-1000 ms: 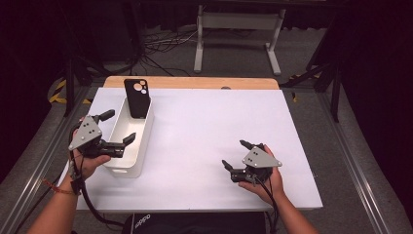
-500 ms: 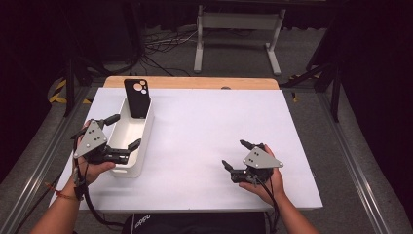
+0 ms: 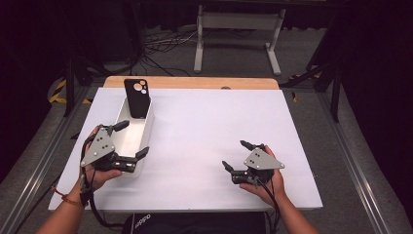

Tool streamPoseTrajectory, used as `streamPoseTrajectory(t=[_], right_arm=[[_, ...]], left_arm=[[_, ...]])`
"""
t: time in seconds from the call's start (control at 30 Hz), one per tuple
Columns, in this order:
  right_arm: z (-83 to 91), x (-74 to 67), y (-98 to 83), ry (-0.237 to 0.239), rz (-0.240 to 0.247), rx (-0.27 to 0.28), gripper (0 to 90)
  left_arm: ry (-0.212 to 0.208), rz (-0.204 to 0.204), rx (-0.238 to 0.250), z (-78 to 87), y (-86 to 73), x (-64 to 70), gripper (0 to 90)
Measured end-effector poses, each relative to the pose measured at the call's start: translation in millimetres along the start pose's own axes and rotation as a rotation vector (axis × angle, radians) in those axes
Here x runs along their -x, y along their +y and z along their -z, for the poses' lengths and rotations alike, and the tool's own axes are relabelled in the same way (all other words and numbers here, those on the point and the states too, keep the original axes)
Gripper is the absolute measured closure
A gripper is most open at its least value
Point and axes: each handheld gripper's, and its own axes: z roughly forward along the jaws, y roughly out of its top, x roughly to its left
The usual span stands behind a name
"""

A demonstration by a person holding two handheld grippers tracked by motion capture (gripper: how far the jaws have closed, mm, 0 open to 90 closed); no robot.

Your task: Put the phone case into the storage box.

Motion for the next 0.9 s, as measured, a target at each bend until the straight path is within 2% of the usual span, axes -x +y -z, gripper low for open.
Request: streamPoseTrajectory(t=[0.1,0.13,0.17,0.47,0.67,0.7,0.9], right_arm=[[0.4,-0.6,0.3,0.001,0.001,0.0,14.7],[0.6,-0.7,0.4,0.001,0.001,0.0,14.7],[0.8,-0.9,0.4,0.0,0.001,0.002,14.7],[3.8,-2.3,1.2,0.003,0.002,0.011,14.7],[7.0,-3.0,2.0,0.003,0.003,0.019,14.6],[7.5,-3.0,2.2,0.004,0.005,0.018,14.6],[9.0,-2.7,2.9,0.003,0.004,0.026,14.3]], left_arm=[[-0.004,-0.001,0.01,0.4,0.7,3.7,4.3],[-0.009,0.012,0.013,0.1,0.7,6.0,4.3],[-0.006,0.001,0.012,0.3,1.2,6.4,4.3],[-0.033,0.002,0.014,-2.1,1.3,17.7,3.7],[-0.039,-0.014,0.015,-2.0,1.0,21.7,3.7],[-0.043,-0.002,0.018,-2.1,0.5,23.4,3.7],[-0.062,-0.008,0.021,-3.1,0.1,30.2,3.8]])
